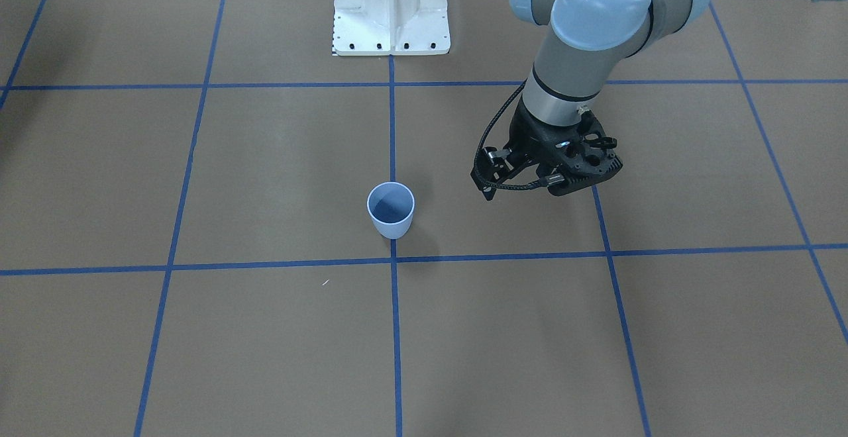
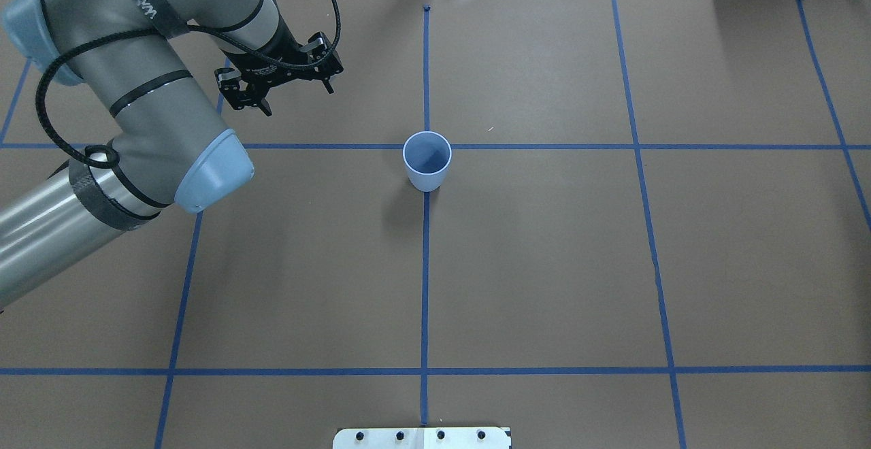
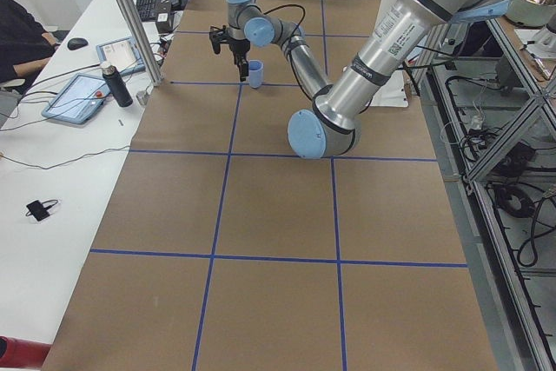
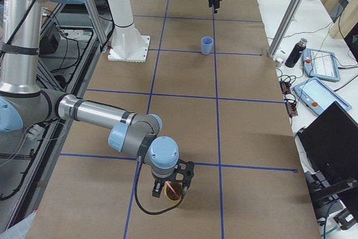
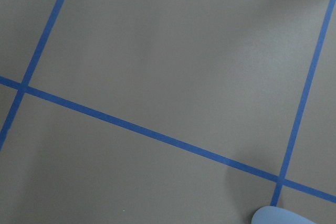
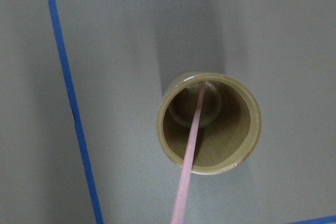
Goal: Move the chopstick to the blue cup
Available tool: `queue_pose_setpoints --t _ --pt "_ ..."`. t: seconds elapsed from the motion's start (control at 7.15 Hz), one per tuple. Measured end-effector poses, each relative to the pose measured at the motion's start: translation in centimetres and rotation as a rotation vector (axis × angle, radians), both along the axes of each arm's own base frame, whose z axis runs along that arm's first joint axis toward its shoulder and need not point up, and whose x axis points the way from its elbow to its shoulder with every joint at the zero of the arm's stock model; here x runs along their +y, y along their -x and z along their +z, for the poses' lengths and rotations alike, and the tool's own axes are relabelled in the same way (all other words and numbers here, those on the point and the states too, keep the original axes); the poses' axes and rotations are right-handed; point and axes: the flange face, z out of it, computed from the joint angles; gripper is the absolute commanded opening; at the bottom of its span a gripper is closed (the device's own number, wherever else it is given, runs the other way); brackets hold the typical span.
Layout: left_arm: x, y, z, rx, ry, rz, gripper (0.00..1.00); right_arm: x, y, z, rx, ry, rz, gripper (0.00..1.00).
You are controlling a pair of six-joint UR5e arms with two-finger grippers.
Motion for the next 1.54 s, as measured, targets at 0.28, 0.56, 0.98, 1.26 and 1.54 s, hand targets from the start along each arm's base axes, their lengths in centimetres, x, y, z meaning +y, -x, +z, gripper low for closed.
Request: queue_pose_setpoints --t 0.28,0.56,0.98,1.26,1.54 --pt "0.01 0.04 -0.03 0.001 -0.001 -0.001 0.98 0.17 0.13 0.30 0.001 0.007 -0.005 0.60" --pt "0.04 0.08 -0.04 0.001 -0.002 -0.001 0.98 0.24 0.23 0.38 -0.005 0.012 -0.003 0.50" --pt "0.28 0.30 0.41 -0.001 0.000 -0.001 0.98 0.59 0.41 0.63 -0.015 0.021 -0.002 0.40" --pt "0.49 0.49 0.56 0.000 -0.001 -0.001 0.98 0.92 0.52 0.76 -0.021 0.026 0.000 0.00" --pt "0.71 0.73 0.24 0.006 -0.007 -0.002 0.98 0.89 0.54 0.62 -0.024 0.027 0.000 0.00"
